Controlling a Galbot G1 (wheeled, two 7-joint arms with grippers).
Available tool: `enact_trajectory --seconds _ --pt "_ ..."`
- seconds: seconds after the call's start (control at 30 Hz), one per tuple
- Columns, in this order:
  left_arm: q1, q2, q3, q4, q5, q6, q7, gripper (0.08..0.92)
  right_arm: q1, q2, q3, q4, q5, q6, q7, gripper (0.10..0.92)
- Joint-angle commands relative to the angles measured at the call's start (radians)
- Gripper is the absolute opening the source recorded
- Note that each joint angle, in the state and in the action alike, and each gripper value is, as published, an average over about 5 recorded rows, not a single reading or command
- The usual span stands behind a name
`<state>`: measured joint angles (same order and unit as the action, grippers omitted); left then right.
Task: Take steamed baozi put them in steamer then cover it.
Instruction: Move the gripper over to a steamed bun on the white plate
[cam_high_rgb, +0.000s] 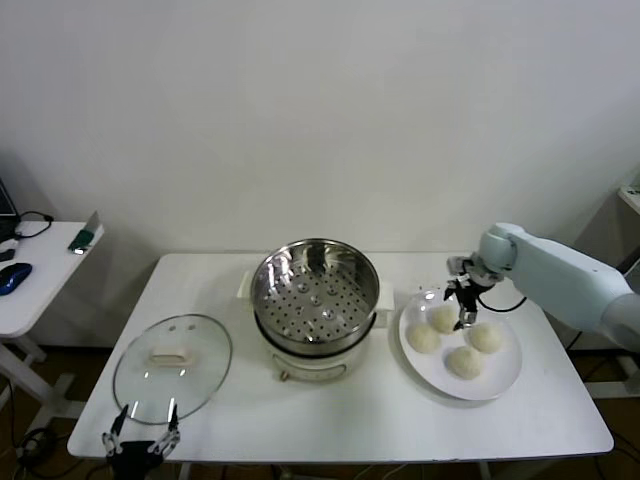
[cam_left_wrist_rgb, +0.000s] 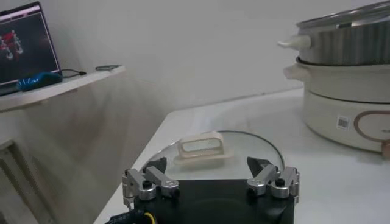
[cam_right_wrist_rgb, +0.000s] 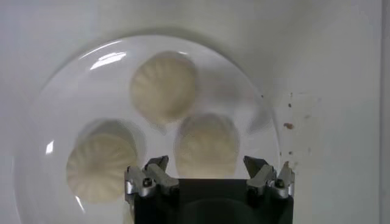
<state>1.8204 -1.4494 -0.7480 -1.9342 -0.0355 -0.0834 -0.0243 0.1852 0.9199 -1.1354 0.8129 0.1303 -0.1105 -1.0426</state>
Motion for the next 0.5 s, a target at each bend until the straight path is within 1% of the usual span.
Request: enact_trajectory --seconds 0.03,0.17,0.3,0.5 --pt "-0.003 -0.001 0.003 0.006 0.008 -0.003 -0.001 0.823 -0.024 0.028 0.02 -0.048 -0.031 -0.001 0.009 0.823" --pt "-0.004 -0.001 0.002 0.007 0.012 -0.005 -0.002 0.823 -0.033 0.037 0.03 -0.052 -0.026 0.0 0.012 0.81" --pt "-0.003 0.0 0.001 0.009 0.016 -0.008 -0.004 0.823 -0.037 0.045 0.032 -0.053 -0.025 0.001 0.009 0.781" --pt "0.001 -0.001 0.004 0.005 0.022 -0.01 -0.004 0.823 -0.016 0.05 0.002 -0.055 -0.033 0.005 -0.007 0.711"
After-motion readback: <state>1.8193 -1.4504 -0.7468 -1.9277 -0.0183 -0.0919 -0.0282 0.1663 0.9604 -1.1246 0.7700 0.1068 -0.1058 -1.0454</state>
